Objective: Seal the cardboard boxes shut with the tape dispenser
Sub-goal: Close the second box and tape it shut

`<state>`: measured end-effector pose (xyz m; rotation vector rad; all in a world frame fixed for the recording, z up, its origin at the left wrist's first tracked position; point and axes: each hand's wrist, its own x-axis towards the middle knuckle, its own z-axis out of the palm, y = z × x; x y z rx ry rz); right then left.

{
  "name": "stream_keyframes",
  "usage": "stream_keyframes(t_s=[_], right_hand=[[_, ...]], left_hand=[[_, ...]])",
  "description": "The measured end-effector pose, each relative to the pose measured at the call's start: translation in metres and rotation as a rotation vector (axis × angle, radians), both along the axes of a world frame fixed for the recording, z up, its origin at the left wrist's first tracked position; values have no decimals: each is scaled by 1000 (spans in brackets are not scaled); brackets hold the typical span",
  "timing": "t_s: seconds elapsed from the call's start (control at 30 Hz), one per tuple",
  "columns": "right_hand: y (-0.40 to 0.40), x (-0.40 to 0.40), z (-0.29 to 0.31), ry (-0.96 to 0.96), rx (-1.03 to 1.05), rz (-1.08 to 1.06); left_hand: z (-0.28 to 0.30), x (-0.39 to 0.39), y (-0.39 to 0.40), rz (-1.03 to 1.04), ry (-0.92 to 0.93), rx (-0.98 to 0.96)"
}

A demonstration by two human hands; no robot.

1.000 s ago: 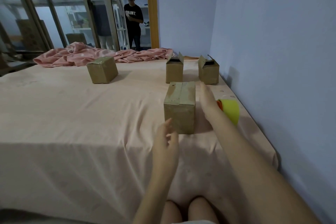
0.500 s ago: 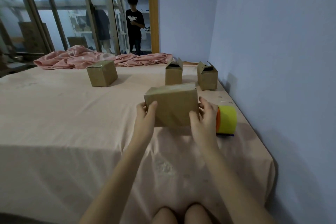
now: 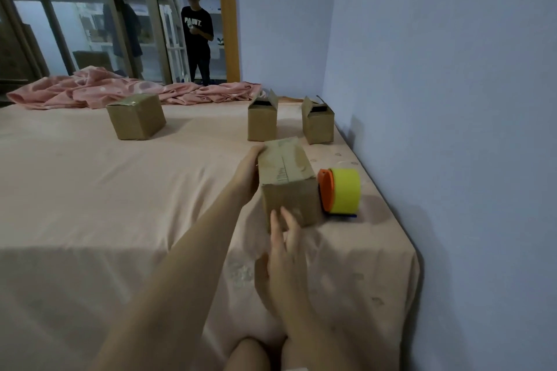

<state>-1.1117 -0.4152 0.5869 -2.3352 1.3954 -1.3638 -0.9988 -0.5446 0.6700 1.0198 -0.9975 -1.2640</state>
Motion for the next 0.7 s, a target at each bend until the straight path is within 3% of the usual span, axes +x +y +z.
stream_keyframes(t_s=[0.13,0.27,0.37,0.47,0.57,0.63,0.7], right_hand=[[-1,-9,3,-38,45,98],[-3,-35,9,-337,-124,-133],[-11,-61,8,-515,-144,-297],[-22,-76,12,-491,49,-357],[-41,-93,16,-301,114,-385],[-57,-102,17,-252,242,-311],[-69,-105,16,-321,325,-208]], left_hand=[[-6,-4,-6,6,-35,-33],[-12,4,1,305,-35,32],[-30,11,35,338,-69,-102],[-43,0,72,257,-210,-212],[-48,-19,84,183,-294,-269],[-50,-27,81,199,-333,-295],[-50,-32,75,254,-358,-339]])
